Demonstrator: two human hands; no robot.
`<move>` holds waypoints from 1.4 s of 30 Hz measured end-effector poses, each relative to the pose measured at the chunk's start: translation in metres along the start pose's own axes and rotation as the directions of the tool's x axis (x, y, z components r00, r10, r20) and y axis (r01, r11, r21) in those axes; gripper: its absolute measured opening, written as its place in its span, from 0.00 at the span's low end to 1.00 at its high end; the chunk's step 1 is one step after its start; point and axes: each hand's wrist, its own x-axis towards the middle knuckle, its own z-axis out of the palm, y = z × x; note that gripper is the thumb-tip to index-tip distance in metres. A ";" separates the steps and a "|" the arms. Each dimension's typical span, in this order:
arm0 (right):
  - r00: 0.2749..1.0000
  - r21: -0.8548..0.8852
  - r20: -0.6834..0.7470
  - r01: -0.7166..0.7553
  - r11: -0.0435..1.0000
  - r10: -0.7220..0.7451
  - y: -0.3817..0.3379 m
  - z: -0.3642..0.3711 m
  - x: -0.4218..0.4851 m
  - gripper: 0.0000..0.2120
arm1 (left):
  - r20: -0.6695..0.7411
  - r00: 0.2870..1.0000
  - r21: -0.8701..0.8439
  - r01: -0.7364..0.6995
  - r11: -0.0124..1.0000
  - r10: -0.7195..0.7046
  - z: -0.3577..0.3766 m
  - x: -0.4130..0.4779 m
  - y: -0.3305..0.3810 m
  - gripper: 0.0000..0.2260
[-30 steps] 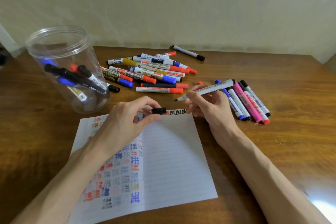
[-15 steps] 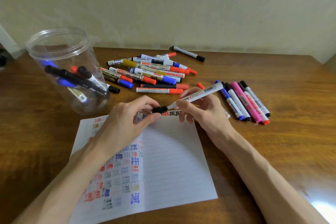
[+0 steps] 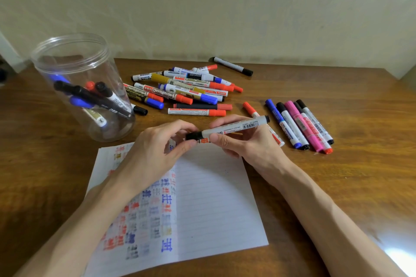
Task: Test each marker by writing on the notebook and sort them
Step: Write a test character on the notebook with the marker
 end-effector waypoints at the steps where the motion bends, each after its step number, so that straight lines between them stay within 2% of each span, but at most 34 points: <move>1: 1.000 0.023 0.009 -0.024 0.999 0.023 -0.001 -0.001 0.000 0.14 | 0.000 1.000 0.015 -0.010 1.000 0.010 0.000 0.000 0.000 0.16; 4: 0.995 0.117 0.023 -0.096 0.988 0.094 -0.006 -0.005 0.001 0.12 | -0.029 1.000 0.008 -0.008 1.000 0.009 -0.003 0.003 -0.001 0.17; 8: 0.996 0.076 -0.055 -0.060 0.995 0.064 -0.009 -0.015 0.001 0.09 | -0.064 0.998 -0.033 -0.006 0.999 0.004 -0.006 0.003 -0.001 0.16; 11: 0.999 -0.032 0.003 -0.044 0.999 0.044 -0.012 -0.023 -0.001 0.08 | -0.061 0.998 -0.010 -0.006 1.000 0.006 -0.005 0.002 -0.004 0.17; 15: 0.997 -0.283 0.079 0.006 0.959 0.017 -0.011 -0.029 0.001 0.11 | -0.054 0.998 0.017 -0.011 1.000 0.012 -0.006 0.002 -0.006 0.21; 19: 0.995 -0.356 0.101 0.023 0.934 0.013 -0.008 -0.029 0.001 0.12 | -0.029 0.999 0.067 -0.037 0.997 0.039 -0.008 0.001 -0.007 0.21; 23: 0.994 -0.440 0.090 0.090 0.893 -0.056 -0.004 -0.027 0.003 0.12 | -0.037 0.998 0.077 -0.053 0.996 0.056 -0.008 0.000 -0.006 0.21; 28: 0.986 -0.455 0.078 0.164 0.875 -0.145 0.002 -0.020 0.004 0.11 | -0.120 0.992 0.064 -0.023 0.998 0.030 -0.006 0.001 -0.006 0.12; 38: 0.982 -0.449 0.041 0.182 0.875 -0.183 0.005 -0.010 0.002 0.09 | -0.166 0.986 0.071 -0.020 0.997 0.032 -0.005 0.000 -0.003 0.12; 42: 0.985 -0.489 0.051 0.171 0.855 -0.167 0.004 -0.011 0.004 0.07 | -0.134 0.991 0.046 -0.005 0.999 0.012 -0.005 0.001 -0.003 0.12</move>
